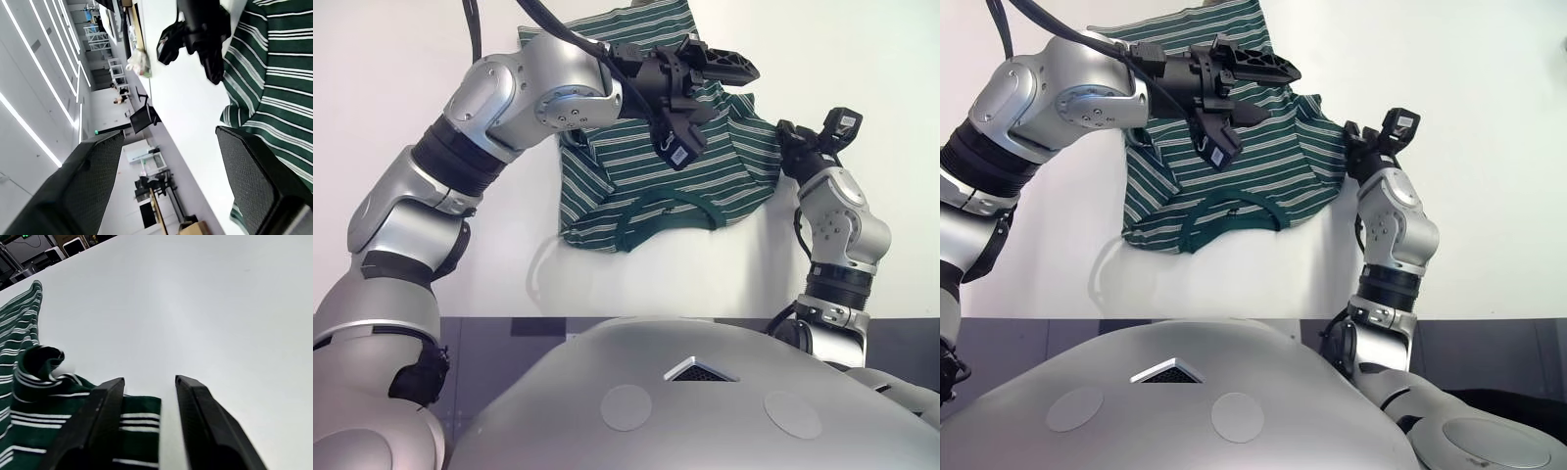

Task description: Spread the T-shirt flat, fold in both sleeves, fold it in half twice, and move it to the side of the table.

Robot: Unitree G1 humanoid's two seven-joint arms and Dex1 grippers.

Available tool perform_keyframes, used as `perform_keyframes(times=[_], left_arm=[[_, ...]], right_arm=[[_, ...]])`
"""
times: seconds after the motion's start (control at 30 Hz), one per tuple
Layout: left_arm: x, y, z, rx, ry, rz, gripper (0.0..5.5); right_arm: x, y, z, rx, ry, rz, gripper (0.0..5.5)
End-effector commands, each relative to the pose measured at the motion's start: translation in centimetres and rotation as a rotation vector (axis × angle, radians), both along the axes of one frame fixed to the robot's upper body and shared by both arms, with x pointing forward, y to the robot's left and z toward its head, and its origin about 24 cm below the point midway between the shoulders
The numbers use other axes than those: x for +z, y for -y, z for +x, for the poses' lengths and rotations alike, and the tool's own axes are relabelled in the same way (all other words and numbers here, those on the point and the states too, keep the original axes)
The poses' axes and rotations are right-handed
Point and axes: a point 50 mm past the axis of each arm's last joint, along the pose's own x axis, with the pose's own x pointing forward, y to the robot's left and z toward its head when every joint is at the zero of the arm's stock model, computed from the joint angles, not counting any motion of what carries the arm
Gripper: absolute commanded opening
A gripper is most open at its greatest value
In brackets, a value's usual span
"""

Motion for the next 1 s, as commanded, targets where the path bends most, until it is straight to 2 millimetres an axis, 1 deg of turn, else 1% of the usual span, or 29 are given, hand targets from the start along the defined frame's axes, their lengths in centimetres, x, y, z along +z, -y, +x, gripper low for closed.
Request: perform_keyframes(times=[0.03, 0.07, 0.13, 0.23, 0.3, 0.4, 0.43, 0.47, 0.5, 0.53, 0.57, 0.6, 0.63, 0.67, 0.7, 0.73, 0.77, 0.83, 0.93, 1.0], left_arm=[[-0.4, -0.3, 0.3, 0.015, -0.011, -0.015, 3.42], [-0.5, -0.4, 0.3, 0.02, -0.014, -0.021, 3.42], [-0.3, -0.6, 0.7, 0.033, -0.002, -0.035, 3.44], [-0.1, -0.7, 1.1, 0.027, 0.06, -0.04, 3.44], [0.5, -0.6, 1.2, 0.0, 0.118, -0.042, 3.44], [1.6, -0.4, 1.5, -0.014, 0.163, -0.06, 3.44], [1.8, -0.3, 1.5, -0.013, 0.17, -0.068, 3.44], [2.0, -0.4, 1.6, -0.002, 0.161, -0.079, 3.44], [2.0, -0.8, 1.7, 0.04, 0.112, -0.114, 3.44], [1.8, -1.6, 1.9, 0.158, -0.045, -0.234, 3.44], [1.0, -2.7, 1.8, 0.308, -0.287, -0.396, 3.44], [-0.1, -3.8, 1.4, 0.426, -0.525, -0.523, 3.44], [-1.5, -4.8, 0.6, 0.538, -0.763, -0.65, 3.44], [-3.2, -5.8, -0.6, 0.637, -0.932, -0.729, 3.44], [-4.4, -6.6, -1.6, 0.715, -1.039, -0.784, 3.44], [-5.1, -7.3, -2.3, 0.774, -1.104, -0.825, 3.44], [-5.5, -7.9, -2.9, 0.824, -1.132, -0.852, 3.44], [-5.6, -8.7, -3.4, 0.891, -1.161, -0.884, 3.44], [-5.7, -9.4, -3.9, 0.964, -1.19, -0.912, 3.44], [-5.8, -9.4, -4.2, 0.982, -1.208, -0.912, 3.44]], right_arm=[[-2.7, -1.1, -2.4, 0.048, -0.216, -0.014, 1.94], [-3.0, -1.0, -2.8, 0.057, -0.246, -0.036, 1.94], [-3.8, -0.7, -3.7, 0.055, -0.3, -0.074, 1.59], [-4.3, -0.2, -3.8, 0.017, -0.305, -0.095, 0.96], [-4.1, -0.2, -3.5, 0.004, -0.273, -0.109, 0.51], [-3.4, 0.0, -2.9, 0.008, -0.215, -0.151, 0.05], [-3.0, 0.1, -2.6, 0.004, -0.183, -0.177, 0.01], [-2.2, 0.4, -2.3, -0.004, -0.131, -0.23, 0.01], [-1.0, 0.4, -1.7, 0.001, -0.062, -0.287, 0.01], [0.6, -0.1, -1.1, 0.037, 0.021, -0.345, 0.01], [2.1, -1.0, -0.7, 0.102, 0.096, -0.396, 0.01], [3.1, -1.8, -0.5, 0.156, 0.14, -0.426, 0.01], [3.7, -2.7, -0.7, 0.22, 0.164, -0.456, 0.01], [4.0, -3.6, -1.1, 0.291, 0.162, -0.491, 0.01], [4.2, -4.1, -1.6, 0.341, 0.154, -0.52, 0.01], [4.5, -4.6, -2.0, 0.383, 0.154, -0.562, 0.01], [4.7, -5.0, -2.3, 0.444, 0.16, -0.613, 0.01], [5.2, -5.7, -3.0, 0.56, 0.174, -0.698, 0.01], [6.0, -6.9, -4.2, 0.72, 0.191, -0.755, 0.01], [6.1, -7.1, -4.6, 0.781, 0.174, -0.763, 0.01]])
